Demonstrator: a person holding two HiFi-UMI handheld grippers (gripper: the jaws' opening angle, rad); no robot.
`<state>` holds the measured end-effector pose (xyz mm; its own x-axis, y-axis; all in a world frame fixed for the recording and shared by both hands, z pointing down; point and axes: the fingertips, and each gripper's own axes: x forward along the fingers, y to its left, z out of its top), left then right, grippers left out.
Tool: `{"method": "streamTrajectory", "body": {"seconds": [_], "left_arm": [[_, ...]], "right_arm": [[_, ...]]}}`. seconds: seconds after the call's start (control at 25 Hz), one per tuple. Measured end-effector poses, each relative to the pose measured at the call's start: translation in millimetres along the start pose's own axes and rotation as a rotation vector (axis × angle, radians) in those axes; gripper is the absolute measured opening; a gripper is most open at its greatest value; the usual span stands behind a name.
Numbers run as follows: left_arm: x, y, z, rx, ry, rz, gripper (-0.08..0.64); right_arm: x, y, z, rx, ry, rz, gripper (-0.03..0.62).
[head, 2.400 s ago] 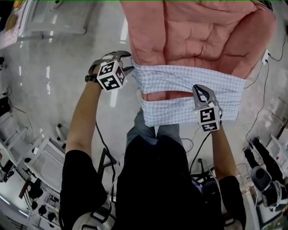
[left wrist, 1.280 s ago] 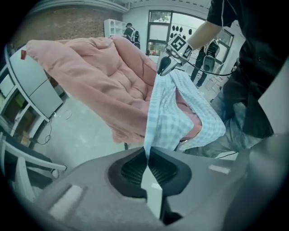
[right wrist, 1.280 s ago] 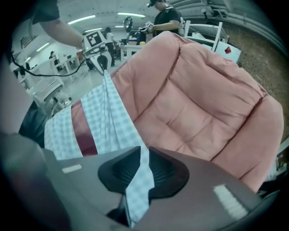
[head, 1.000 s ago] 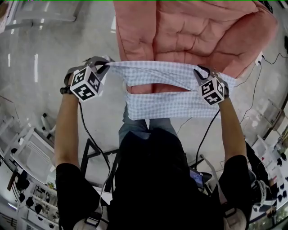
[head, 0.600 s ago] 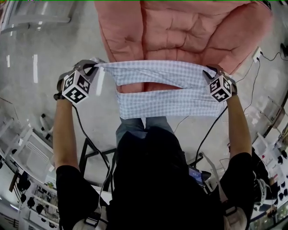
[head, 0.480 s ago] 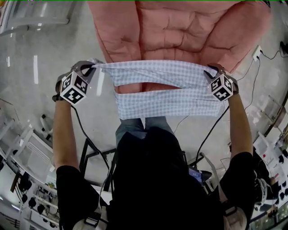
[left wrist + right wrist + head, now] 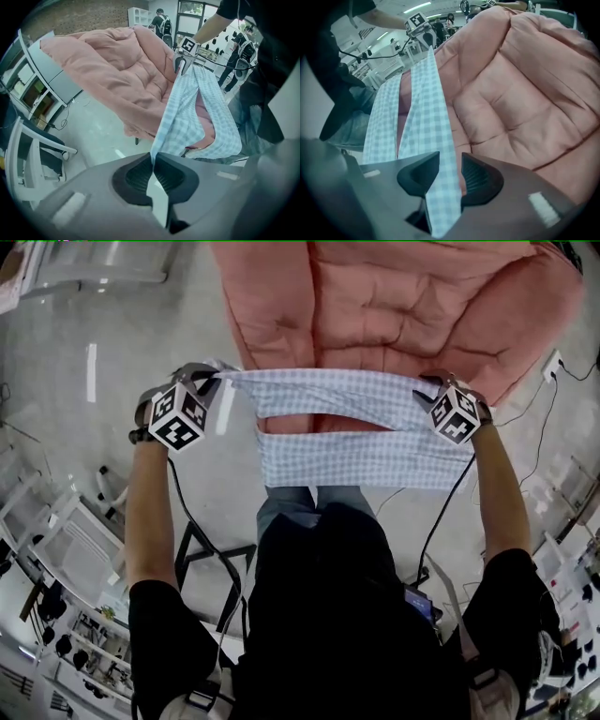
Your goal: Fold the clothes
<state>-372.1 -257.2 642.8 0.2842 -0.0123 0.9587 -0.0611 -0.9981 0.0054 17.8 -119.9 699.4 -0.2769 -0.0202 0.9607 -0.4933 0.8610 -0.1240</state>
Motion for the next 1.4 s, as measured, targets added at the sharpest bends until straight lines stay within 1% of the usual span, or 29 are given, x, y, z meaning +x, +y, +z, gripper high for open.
{"method": "streamTrajectory", "body": {"seconds": [0.16,0.48,0.56,0.76,0.92,0.96,1.04,1.2,1.24,1.4], "left_arm": [[1.4,2.2,-6.9,0.009,0.002,0.002,0.015],[-3.1,-4.2,-2.5,0.032,0.003,0.015,0.015],[-3.1,-4.6,-2.8,0.036,0.000,0.016,0.015],[-7.7,-6.1,-2.1,0.055,-0.008,0.022,0.015],[-11.0,-4.8,-1.7,0.044,-0.026,0.028,0.015],[-11.4,-3.8,-1.0,0.042,-0.029,0.030,0.015],[-12.2,-1.7,-0.1,0.039,-0.035,0.034,0.015],[-11.4,-2.2,-1.0,0.038,-0.033,0.035,0.015],[-10.8,-2.4,-1.8,0.039,-0.029,0.034,0.015],[-12.3,-1.2,-5.8,0.034,-0.019,0.035,0.015]], "right_arm": [[22.7,5.7,32.2,-0.052,-0.007,0.076,0.158],[31.5,22.6,72.3,-0.106,-0.012,0.219,0.161],[34.7,28.8,78.1,-0.118,0.004,0.264,0.162],[42.0,35.0,84.8,-0.140,0.049,0.328,0.179],[44.1,42.0,85.0,-0.120,0.102,0.393,0.178],[43.6,43.0,84.4,-0.110,0.111,0.405,0.166],[43.4,44.6,83.4,-0.098,0.114,0.417,0.142],[37.3,46.0,80.9,-0.079,0.096,0.397,0.023],[34.9,43.5,81.2,-0.074,0.085,0.382,0.009],[14.4,25.4,89.3,-0.046,0.027,0.296,0.008]]}}
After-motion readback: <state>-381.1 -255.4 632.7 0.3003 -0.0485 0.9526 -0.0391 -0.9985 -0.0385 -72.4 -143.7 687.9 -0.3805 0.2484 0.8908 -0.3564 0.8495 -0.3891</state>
